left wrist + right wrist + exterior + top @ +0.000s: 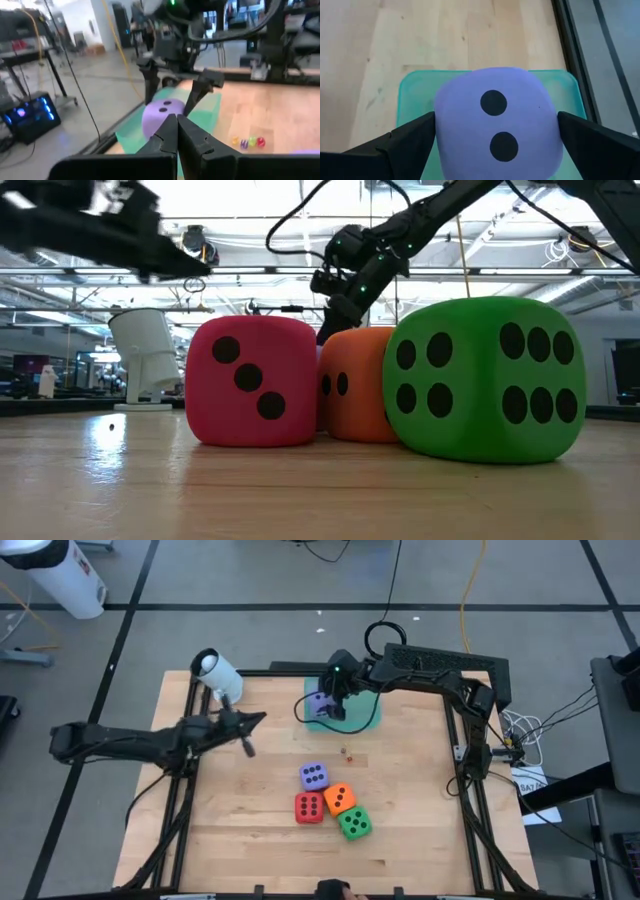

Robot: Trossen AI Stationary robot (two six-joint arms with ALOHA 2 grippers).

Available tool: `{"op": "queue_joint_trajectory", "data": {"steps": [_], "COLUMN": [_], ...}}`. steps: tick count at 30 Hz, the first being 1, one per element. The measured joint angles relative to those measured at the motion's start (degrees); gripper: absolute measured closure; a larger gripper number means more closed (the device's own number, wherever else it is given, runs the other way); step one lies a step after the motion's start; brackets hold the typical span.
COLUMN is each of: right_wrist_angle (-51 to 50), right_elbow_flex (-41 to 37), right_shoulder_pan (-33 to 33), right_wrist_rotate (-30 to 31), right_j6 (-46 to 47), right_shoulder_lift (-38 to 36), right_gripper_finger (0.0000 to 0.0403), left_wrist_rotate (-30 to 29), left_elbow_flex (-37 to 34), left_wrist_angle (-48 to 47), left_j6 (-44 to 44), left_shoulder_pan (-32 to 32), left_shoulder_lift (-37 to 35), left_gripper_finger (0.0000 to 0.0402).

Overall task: Pick & Place Dice
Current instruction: Put the bottom large purple dice into the green container

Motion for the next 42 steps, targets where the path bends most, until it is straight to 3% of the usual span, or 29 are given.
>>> {"op": "queue_joint_trajectory", "data": {"steps": [9,16,25,34,39,42], "right_wrist_angle": [0.36,0.64,1.92,3.71,4.43,4.35], "right_elbow_flex": [0.02,0.02,0.02,0.02,0.02,0.02], "right_shoulder_pan": [0.09,0.11,0.13,0.72,1.19,1.40], "right_wrist_rotate": [-0.06,-0.35,-0.51,-3.57,-2.68,1.52], "right_j6": [-1.31,-2.83,-4.49,-5.81,-6.58,-6.07], "right_shoulder_lift": [0.08,0.24,0.24,0.24,0.24,0.23], "right_gripper_finger": [0.0003,0.0003,0.0003,0.0003,0.0003,0.0003], "left_wrist_rotate": [10.75,20.12,29.03,30.87,33.20,33.19], "left_elbow_flex": [18.07,24.67,33.37,41.15,41.15,41.13], "left_wrist_angle": [-5.91,-6.52,-6.60,-13.57,-13.56,-14.19], "left_j6": [2.18,4.58,6.05,6.76,8.52,8.93], "left_shoulder_pan": [9.44,15.94,21.23,24.63,26.34,26.63], "left_shoulder_lift": [24.10,35.69,47.47,57.35,59.32,57.95], "left_gripper_finger": [0.0401,0.0401,0.0401,0.0401,0.0401,0.0401]}}
